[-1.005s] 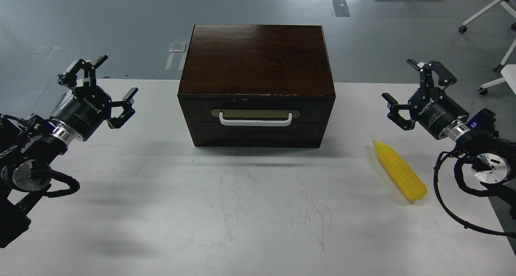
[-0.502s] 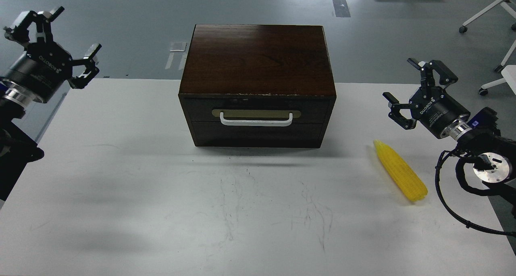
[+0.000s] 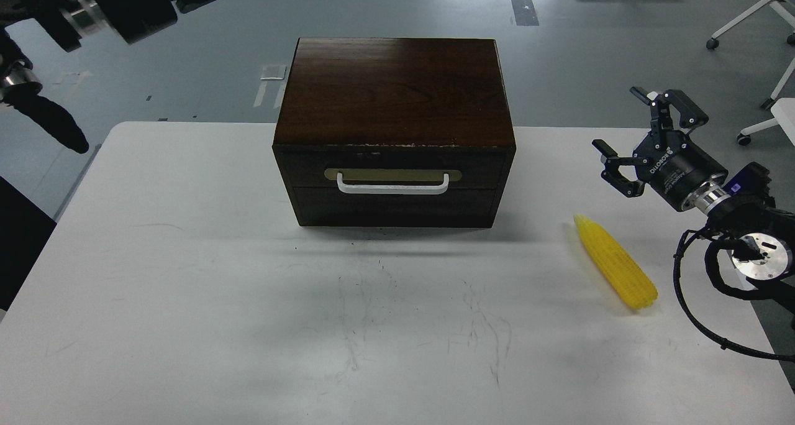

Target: Put corn in drawer with both arms

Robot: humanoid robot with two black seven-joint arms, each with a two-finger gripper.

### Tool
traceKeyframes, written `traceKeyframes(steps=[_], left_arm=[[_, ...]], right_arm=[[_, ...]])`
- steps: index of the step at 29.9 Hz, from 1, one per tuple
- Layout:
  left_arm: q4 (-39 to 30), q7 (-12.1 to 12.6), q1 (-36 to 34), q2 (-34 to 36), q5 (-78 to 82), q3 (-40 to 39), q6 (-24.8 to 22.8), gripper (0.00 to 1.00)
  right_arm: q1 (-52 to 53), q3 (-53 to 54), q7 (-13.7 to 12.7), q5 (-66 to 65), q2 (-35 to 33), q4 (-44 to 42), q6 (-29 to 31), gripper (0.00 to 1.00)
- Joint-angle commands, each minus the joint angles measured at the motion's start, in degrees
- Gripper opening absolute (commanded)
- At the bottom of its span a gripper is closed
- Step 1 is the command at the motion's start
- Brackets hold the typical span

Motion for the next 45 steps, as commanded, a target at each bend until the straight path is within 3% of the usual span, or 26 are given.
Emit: traceKeyframes(steps=[1,7,15,24,35,45], left_arm=[[-1.05,-5.20,-7.87,-4.99,11.04,8.66,0.03,0.98],[-0.96,-6.05,-19.56,-11.14,27.13,27.37,0.03,0.98],[-0.52,-6.05,-24.14,-15.10,33.19,41.89,0.03,0.98],[3.16,-6.05,-23.71,-19.32,42.70,46.91,0.03,0.98],[6.24,-6.05,-23.62,-19.24,44.99,52.27,0.03,0.98],[6.25,-6.05,-23.26,-19.06,44.99,52.54,0.03,0.98]], right_arm=[[-0.10,-0.06,0.00,-0.08,0.04,-0.09,0.00,1.00],[-0.37,0.03,0.00,-0.08,-0.05,-0.88,0.00,1.00],[-0.46,0.11,0.00,-0.08,0.04,-0.97,0.00,1.00],[-0.46,0.20,0.00,-0.08,0.04,-0.97,0.00,1.00],[-0.46,0.20,0.00,-0.08,0.04,-0.97,0.00,1.00],[-0.46,0.20,0.00,-0.08,0.04,-0.97,0.00,1.00]])
